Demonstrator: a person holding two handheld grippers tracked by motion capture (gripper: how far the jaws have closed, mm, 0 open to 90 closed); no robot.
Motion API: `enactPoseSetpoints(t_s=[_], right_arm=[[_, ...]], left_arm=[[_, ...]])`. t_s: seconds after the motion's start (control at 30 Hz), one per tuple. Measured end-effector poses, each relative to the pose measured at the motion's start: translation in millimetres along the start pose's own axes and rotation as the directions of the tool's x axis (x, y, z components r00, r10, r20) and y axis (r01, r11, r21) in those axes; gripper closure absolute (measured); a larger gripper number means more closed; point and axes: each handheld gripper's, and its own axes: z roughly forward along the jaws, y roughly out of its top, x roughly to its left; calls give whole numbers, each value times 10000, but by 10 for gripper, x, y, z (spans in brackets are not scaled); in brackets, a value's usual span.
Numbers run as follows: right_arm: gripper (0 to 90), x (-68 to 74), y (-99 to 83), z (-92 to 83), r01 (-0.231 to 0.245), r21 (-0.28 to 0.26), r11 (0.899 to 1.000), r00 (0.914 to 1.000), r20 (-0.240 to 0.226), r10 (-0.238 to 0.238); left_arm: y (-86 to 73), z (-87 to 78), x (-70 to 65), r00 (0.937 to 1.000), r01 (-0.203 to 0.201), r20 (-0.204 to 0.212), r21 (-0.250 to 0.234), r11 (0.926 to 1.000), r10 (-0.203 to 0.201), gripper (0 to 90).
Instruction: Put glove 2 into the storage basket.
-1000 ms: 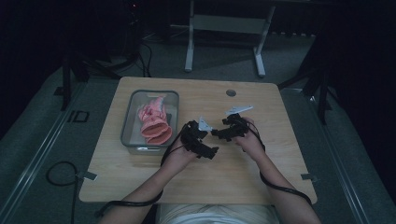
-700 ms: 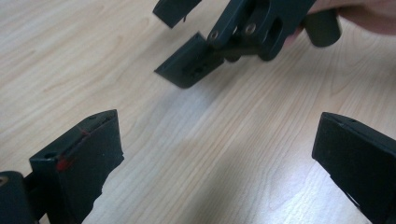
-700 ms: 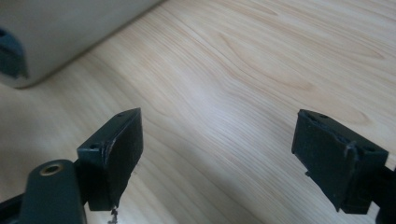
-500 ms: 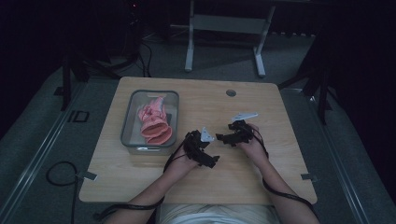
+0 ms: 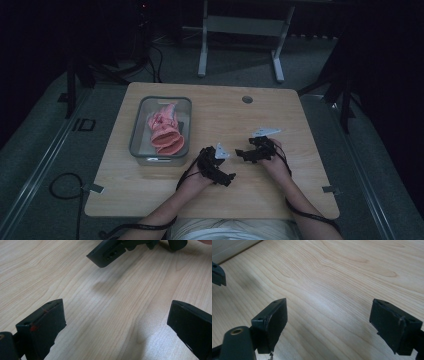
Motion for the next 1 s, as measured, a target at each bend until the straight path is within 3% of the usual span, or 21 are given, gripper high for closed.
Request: enactPoseSetpoints(t_s=[0.13, 0.37, 0.5, 0.63, 1.0], right_arm=[[146, 15, -51, -52, -60, -208, 9998, 10000, 69, 62], [146, 23, -113, -92, 109, -321, 9994, 9999, 126, -105], [146, 9, -133, -106, 66, -351, 9994, 9999, 146, -61], [146, -5, -147, -110, 18, -446, 9990, 9998, 207, -9], [147, 17, -151, -97, 187, -344, 9992, 9992, 369, -174]], left_arm=[[-22, 2, -28, 9994, -343, -66, -206, 9992, 341, 11], [-87, 35, -55, 9994, -332, -48, -175, 9993, 332, 11], [-117, 34, -68, 9992, -377, -163, -437, 9983, 370, 11], [-134, 46, -87, 9981, -571, -231, -316, 9979, 564, 11], [-143, 52, -77, 9986, -522, -130, -322, 9981, 518, 11]])
